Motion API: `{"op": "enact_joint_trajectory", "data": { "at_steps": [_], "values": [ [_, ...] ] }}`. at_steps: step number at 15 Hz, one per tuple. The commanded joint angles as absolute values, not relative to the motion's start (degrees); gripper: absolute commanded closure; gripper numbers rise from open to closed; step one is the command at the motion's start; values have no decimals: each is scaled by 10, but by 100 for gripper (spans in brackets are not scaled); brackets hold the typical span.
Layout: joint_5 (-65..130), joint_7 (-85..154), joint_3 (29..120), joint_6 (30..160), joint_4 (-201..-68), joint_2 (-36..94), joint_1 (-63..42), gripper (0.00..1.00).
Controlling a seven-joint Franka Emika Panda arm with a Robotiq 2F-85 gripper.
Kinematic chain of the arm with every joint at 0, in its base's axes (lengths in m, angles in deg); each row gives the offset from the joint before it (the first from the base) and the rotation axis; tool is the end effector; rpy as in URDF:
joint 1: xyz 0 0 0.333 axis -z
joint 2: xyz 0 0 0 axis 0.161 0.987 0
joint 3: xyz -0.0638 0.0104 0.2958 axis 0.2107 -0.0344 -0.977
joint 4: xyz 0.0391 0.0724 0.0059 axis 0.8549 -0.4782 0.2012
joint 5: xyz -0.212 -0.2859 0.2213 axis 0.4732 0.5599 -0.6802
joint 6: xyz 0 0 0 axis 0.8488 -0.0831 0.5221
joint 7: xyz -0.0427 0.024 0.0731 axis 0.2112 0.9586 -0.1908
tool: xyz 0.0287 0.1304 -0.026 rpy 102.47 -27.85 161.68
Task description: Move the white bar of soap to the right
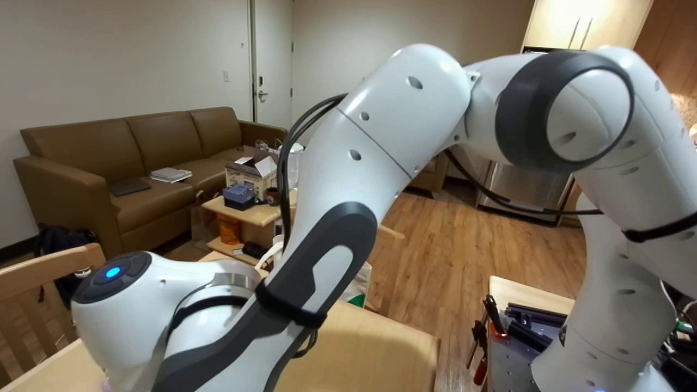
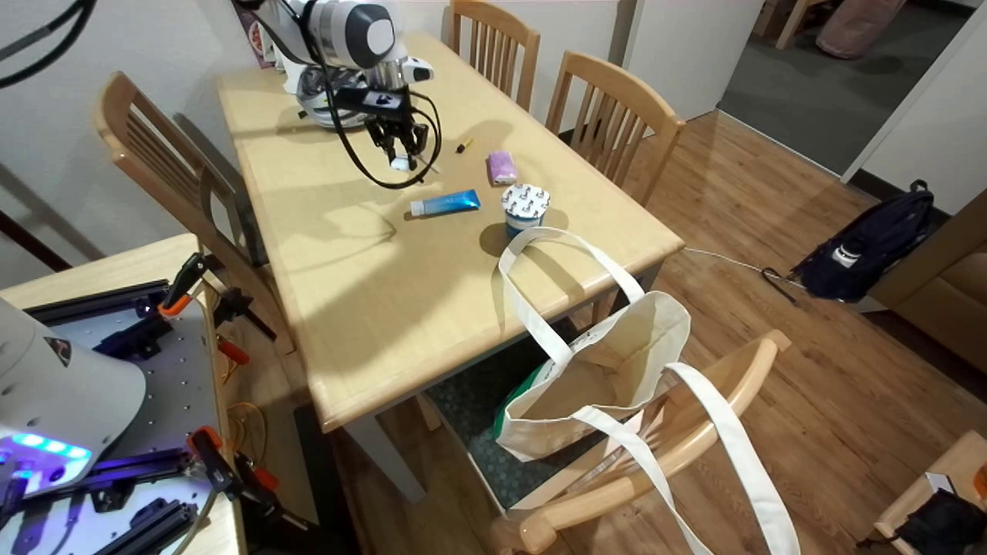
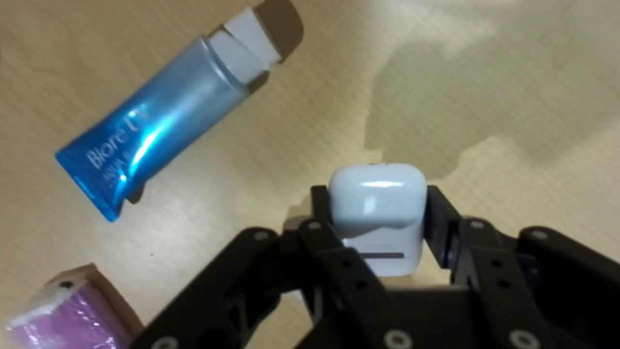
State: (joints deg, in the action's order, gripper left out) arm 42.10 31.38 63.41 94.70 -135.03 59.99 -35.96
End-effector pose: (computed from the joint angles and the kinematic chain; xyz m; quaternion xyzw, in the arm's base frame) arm 0.5691 0.3677 0.0682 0.9408 0.3342 -0.0377 0.0413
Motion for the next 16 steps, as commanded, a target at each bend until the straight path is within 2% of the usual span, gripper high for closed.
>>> {"op": "enact_joint_trajectory", "data": {
  "at_steps": [1,4,5,7,8,10,16],
  "values": [
    [417,379,640,954,-1483,477,-349,77],
    [418,331,610,1011,-1507,458,-331,77],
    [426,360,629,964,-1466,484,-343,52],
    [424,353,618,988,-1484,469,-341,52],
    [424,353,616,992,-1486,468,-342,77],
    [460,439,664,954,-1478,471,-376,77],
    [484,600,718,941,-1554,438,-385,77]
  ]
}}
